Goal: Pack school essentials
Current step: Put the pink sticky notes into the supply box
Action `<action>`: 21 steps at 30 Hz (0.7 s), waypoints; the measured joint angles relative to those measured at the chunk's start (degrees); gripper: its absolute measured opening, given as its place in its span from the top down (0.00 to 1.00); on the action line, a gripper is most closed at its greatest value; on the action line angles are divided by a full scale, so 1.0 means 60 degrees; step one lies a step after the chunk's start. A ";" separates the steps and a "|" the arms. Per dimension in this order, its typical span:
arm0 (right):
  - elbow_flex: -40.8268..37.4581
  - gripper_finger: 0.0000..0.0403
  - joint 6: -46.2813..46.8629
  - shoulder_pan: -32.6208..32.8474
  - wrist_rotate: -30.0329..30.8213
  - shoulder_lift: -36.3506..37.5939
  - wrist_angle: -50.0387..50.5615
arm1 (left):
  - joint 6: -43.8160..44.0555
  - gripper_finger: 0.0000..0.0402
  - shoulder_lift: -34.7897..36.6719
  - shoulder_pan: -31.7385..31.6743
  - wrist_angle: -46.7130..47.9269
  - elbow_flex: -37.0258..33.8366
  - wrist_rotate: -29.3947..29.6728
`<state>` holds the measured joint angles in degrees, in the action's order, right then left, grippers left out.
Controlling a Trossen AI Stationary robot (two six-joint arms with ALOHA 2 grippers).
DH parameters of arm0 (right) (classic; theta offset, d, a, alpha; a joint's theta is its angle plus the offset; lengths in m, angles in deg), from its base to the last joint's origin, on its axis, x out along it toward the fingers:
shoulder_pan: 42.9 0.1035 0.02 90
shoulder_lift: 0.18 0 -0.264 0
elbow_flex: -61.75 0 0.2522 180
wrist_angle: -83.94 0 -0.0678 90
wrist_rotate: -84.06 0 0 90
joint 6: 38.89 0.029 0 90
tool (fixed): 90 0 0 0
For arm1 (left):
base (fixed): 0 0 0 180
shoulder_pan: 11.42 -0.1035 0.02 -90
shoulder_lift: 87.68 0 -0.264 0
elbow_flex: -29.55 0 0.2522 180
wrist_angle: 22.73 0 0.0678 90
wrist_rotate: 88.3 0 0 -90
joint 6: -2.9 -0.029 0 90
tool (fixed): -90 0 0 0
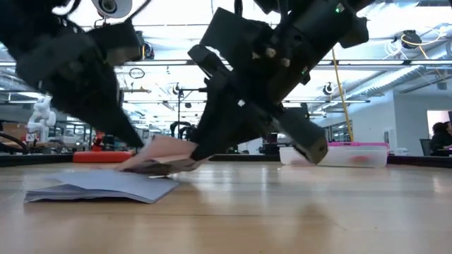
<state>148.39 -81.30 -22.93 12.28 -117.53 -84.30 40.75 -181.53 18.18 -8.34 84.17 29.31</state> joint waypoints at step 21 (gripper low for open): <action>0.0005 0.94 0.3248 -0.0884 -0.1280 0.2462 0.2655 | -0.5562 0.28 -0.0854 0.0721 -0.3143 0.0455 0.3707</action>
<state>148.42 -61.81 -28.24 4.60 -102.75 -68.37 7.38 -186.65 22.51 -27.20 86.90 51.55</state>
